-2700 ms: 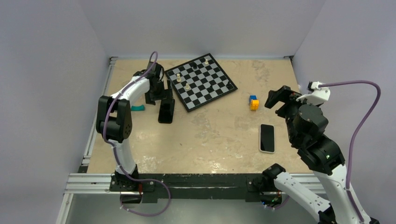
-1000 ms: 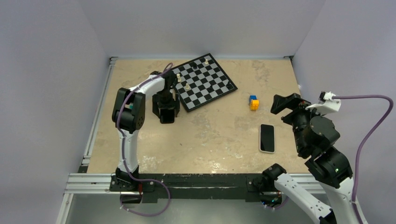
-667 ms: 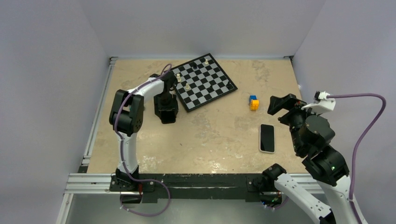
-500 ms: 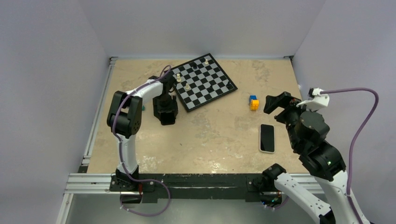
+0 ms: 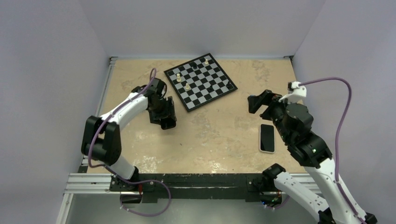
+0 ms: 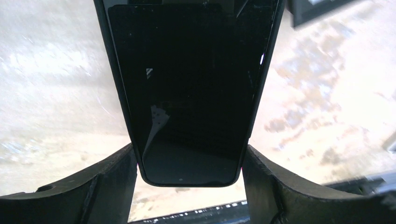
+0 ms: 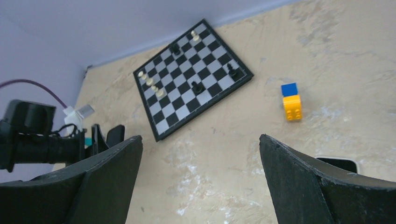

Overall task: Take the phone out of the phone case
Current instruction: Pick up the phone at the center of the board.

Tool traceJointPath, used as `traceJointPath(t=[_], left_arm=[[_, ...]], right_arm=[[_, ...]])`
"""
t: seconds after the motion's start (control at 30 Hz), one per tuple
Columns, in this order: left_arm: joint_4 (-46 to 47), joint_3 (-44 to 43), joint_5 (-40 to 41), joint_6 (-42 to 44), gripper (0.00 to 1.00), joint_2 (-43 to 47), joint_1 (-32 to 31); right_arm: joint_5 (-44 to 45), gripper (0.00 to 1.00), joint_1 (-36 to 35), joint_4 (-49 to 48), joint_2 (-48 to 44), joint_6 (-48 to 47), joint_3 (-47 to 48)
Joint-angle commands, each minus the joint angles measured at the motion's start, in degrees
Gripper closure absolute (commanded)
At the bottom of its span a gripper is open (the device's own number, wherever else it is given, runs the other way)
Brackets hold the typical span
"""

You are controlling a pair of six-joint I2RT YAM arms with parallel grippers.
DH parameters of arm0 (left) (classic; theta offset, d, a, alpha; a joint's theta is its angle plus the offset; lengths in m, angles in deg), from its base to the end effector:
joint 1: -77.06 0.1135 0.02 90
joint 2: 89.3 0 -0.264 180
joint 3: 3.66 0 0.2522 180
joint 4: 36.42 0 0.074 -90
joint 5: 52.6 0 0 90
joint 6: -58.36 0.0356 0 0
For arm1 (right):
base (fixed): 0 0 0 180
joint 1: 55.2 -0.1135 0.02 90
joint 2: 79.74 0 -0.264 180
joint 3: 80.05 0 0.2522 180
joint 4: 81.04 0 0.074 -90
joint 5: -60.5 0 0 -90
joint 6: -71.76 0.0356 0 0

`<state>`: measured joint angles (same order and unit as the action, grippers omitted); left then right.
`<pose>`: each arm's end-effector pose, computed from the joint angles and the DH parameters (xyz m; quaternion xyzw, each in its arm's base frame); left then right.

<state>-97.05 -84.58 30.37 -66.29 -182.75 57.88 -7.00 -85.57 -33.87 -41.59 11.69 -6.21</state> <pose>0.2949 -0.1072 0.2177 -0.1240 0.9796 -0.1202 0.1029 0.1121 0.0499 0.4024 0.1205 0.7599 0.1811 0.6126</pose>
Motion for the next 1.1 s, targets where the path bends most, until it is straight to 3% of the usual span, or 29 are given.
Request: traceJointPath(t=[0.0,0.13,0.27,0.37,0.43,0.57,0.73,0.87,0.97,1.07], left_arm=[[8.1,8.1,-11.0,-4.3,1.00,11.3,0.1],[14.8,17.3,-19.2,-5.0,1.00,22.1,0.0],[18.1,23.0,-27.1,-2.2,1.00,29.8,-0.4],[20.3,24.9,-27.3,1.1,1.00,36.6,-3.3],[19.1,24.1,-26.1,3.6,1.00,39.3,-5.1],[17.2,20.9,-23.7,9.4,1.00,42.8,-7.8],[23.1,17.6,-21.1,18.3,1.00,44.8,-9.3],[30.1,13.7,-20.8,24.8,1.00,42.0,-9.6],[26.1,6.0,-20.8,31.6,1.00,37.1,-9.7],[23.7,3.9,-20.6,39.9,1.00,35.0,-10.0]], right_arm=[[-13.3,0.03,-0.1,-7.5,6.3,-0.4,-4.3],[-23.0,0.06,-0.5,-15.1,11.5,2.1,-10.1],[-32.9,0.07,-2.0,-28.9,16.7,7.7,-19.1],[-39.6,0.08,-2.4,-35.9,22.6,11.7,-21.4],[-42.4,0.08,-2.5,-34.6,27.1,14.0,-19.4],[-43.5,0.05,-2.1,-22.4,34.4,12.6,-9.4],[-38.8,0.04,-1.4,-19.7,33.3,11.4,-4.7],[-36.6,0.04,-1.4,-18.6,32.8,11.4,-2.3],[-38.5,0.05,-1.4,-18.1,33.9,11.5,0.7],[-37.4,0.05,-1.4,-16.6,34.7,12.1,4.5]])
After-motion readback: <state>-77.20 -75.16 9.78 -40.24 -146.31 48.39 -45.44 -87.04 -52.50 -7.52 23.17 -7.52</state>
